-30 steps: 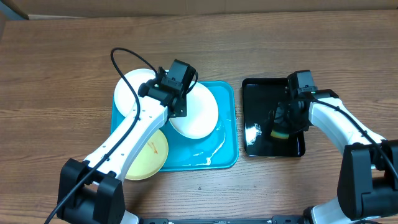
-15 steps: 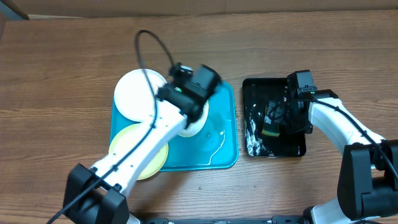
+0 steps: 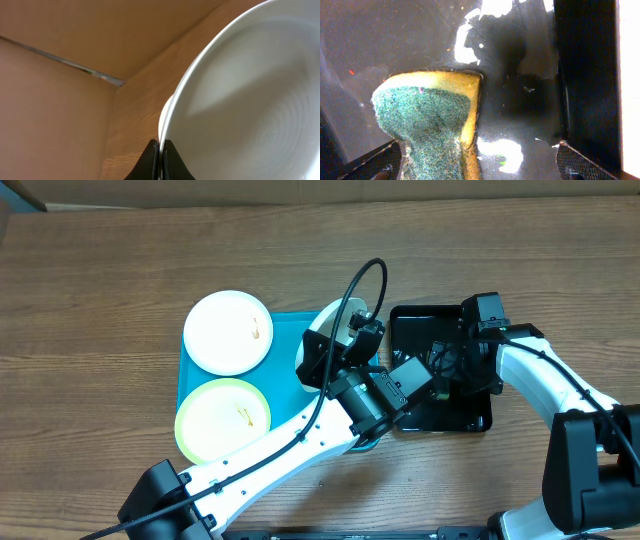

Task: Clean dirty plates on tray and stack at the side
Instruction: 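Lift the white plate with left gripper and place it left of tray, then move left gripper to the yellow plate's rim and grip it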

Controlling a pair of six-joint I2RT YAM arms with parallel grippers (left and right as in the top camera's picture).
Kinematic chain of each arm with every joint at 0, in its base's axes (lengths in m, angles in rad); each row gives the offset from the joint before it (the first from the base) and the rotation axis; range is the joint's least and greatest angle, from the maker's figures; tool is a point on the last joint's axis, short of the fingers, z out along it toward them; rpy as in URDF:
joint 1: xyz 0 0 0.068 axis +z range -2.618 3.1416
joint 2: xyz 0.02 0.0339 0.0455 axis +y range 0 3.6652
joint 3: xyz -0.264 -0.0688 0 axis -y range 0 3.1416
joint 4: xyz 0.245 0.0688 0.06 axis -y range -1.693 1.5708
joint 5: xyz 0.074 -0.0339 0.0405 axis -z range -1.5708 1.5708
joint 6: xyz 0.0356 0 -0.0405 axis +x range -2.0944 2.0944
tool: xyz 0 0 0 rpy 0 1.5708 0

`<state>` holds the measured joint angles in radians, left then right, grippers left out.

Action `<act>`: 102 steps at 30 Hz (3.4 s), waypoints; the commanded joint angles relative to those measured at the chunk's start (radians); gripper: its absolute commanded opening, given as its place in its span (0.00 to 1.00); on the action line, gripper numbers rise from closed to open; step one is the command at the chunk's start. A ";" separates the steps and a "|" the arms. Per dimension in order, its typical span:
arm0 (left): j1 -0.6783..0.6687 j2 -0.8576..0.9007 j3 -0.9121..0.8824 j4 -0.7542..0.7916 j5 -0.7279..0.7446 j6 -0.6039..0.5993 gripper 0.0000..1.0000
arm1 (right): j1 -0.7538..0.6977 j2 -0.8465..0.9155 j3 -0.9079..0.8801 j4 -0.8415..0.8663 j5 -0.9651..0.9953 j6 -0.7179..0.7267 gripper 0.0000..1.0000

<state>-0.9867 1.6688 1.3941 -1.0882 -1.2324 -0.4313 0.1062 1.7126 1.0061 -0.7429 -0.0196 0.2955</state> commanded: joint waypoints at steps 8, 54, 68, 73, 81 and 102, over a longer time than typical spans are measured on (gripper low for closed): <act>0.004 0.002 0.030 -0.008 -0.076 -0.049 0.04 | -0.003 0.000 -0.002 0.005 0.011 0.003 1.00; 1.748 0.013 -0.187 0.541 1.308 0.075 0.04 | -0.003 0.000 -0.002 0.005 0.011 0.003 1.00; 1.659 0.170 -0.226 0.685 1.301 0.111 0.04 | -0.003 0.000 -0.002 0.005 0.011 0.003 1.00; 1.659 0.170 -0.226 0.681 1.361 0.111 0.38 | -0.003 0.000 -0.002 0.005 0.011 0.003 1.00; 1.659 0.141 -0.133 0.511 1.522 0.118 0.95 | -0.003 0.000 -0.002 0.005 0.011 0.003 1.00; 1.373 -0.426 -0.163 -0.255 1.385 0.130 0.92 | -0.003 0.000 -0.002 0.005 0.011 0.003 1.00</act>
<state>0.4374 1.2327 1.3060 -1.3422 0.2642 -0.3286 0.1062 1.7126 1.0061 -0.7422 -0.0193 0.2951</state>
